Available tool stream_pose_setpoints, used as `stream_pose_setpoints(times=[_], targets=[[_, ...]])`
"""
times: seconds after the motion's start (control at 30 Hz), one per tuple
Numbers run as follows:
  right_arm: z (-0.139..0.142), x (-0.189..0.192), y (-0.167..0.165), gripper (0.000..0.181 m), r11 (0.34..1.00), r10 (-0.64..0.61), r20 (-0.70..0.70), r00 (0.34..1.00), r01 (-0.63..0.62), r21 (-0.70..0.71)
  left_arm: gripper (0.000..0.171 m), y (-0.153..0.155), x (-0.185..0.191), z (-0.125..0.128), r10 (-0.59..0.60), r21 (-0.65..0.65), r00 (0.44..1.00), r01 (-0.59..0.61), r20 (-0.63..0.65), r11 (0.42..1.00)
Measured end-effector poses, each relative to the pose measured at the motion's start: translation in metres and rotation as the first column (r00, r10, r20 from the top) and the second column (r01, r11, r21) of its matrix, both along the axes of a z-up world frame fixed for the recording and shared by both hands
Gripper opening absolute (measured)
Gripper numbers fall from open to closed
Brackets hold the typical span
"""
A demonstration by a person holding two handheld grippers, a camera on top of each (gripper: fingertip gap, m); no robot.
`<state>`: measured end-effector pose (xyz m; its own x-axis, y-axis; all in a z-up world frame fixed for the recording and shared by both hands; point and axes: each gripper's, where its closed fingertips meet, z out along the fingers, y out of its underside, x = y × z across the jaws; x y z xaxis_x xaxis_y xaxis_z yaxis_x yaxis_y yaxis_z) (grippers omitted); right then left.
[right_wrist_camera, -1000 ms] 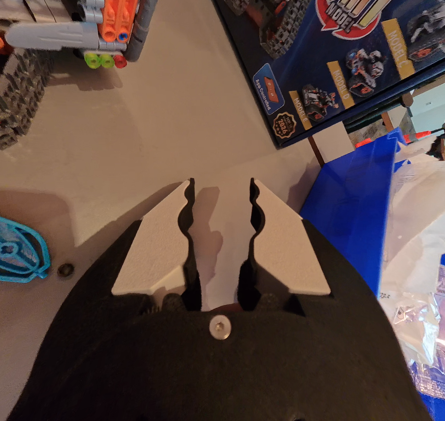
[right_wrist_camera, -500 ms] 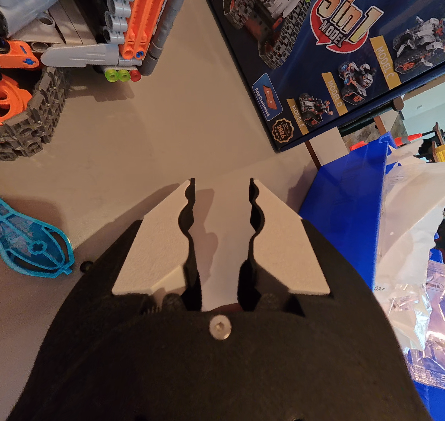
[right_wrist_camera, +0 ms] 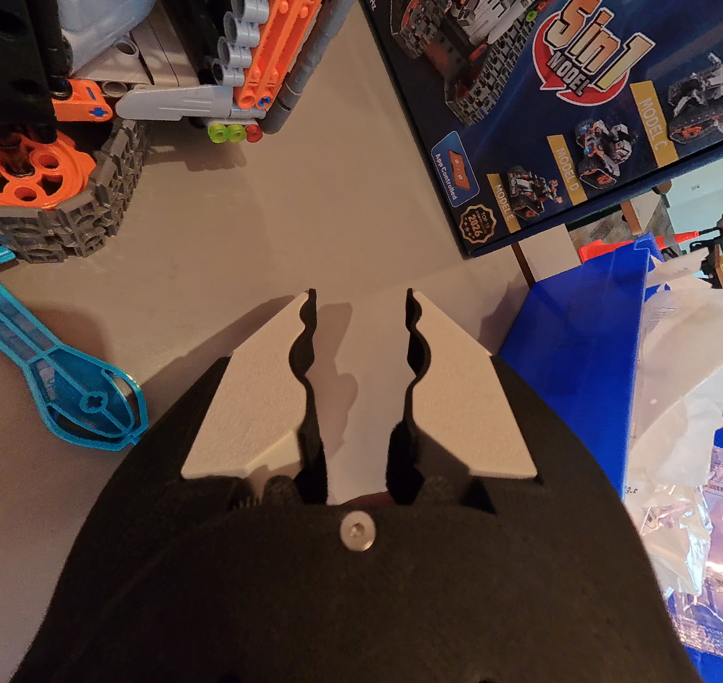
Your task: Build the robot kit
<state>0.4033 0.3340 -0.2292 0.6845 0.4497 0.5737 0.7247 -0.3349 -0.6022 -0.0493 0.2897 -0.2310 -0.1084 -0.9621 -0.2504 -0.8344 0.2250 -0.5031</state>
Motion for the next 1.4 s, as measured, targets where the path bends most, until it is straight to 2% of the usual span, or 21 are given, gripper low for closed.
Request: stream_pose_setpoints(times=[0.27, 0.4, 0.5, 0.9, 1.03, 1.13, 1.2, 1.27, 1.33, 1.4], targets=[[0.004, -0.004, -0.001, 0.044, 1.000, 0.013, 0.003, 1.000, -0.013, 0.009, 0.015, 0.011, -0.001, -0.026, 0.092, -0.048, 0.992, -0.097, -0.087, 0.994], [0.004, -0.003, -0.002, 0.044, 1.000, 0.014, 0.003, 1.000, -0.014, 0.009, 0.012, 0.006, -0.002, -0.031, 0.099, -0.095, 0.988, -0.110, -0.119, 0.989], [0.006, -0.001, -0.003, 0.044, 1.000, 0.011, 0.000, 1.000, -0.011, 0.012, 0.007, 0.006, 0.003, -0.032, 0.109, -0.110, 0.989, -0.120, -0.104, 0.987], [0.014, 0.001, -0.005, 0.044, 0.999, 0.009, -0.002, 1.000, -0.009, 0.036, 0.005, 0.005, 0.018, -0.031, 0.130, -0.122, 0.991, -0.134, -0.044, 0.983], [0.027, 0.002, -0.008, 0.043, 0.997, -0.012, -0.015, 1.000, 0.013, 0.071, 0.005, 0.004, 0.044, -0.015, 0.129, -0.134, 0.988, -0.117, 0.086, 0.984], [0.046, 0.000, -0.013, 0.039, 0.991, -0.017, 0.007, 1.000, 0.016, 0.130, 0.006, 0.003, 0.070, 0.012, 0.143, -0.172, 0.957, -0.101, 0.252, 0.980], [0.067, -0.007, -0.020, 0.035, 0.981, -0.017, 0.029, 0.999, 0.011, 0.196, 0.006, 0.000, 0.089, 0.033, 0.163, -0.230, 0.911, -0.078, 0.380, 0.970], [0.101, -0.025, -0.031, 0.030, 0.953, 0.004, 0.052, 0.999, -0.019, 0.301, 0.005, -0.001, 0.104, 0.054, 0.190, -0.287, 0.847, -0.047, 0.497, 0.957], [0.136, -0.062, -0.048, 0.028, 0.907, 0.084, 0.051, 0.995, -0.097, 0.409, 0.005, -0.006, 0.115, 0.076, 0.215, -0.364, 0.774, 0.022, 0.596, 0.931], [0.156, -0.104, -0.063, 0.030, 0.866, 0.167, 0.067, 0.984, -0.179, 0.468, 0.005, -0.012, 0.123, 0.092, 0.244, -0.441, 0.715, 0.100, 0.655, 0.892]])
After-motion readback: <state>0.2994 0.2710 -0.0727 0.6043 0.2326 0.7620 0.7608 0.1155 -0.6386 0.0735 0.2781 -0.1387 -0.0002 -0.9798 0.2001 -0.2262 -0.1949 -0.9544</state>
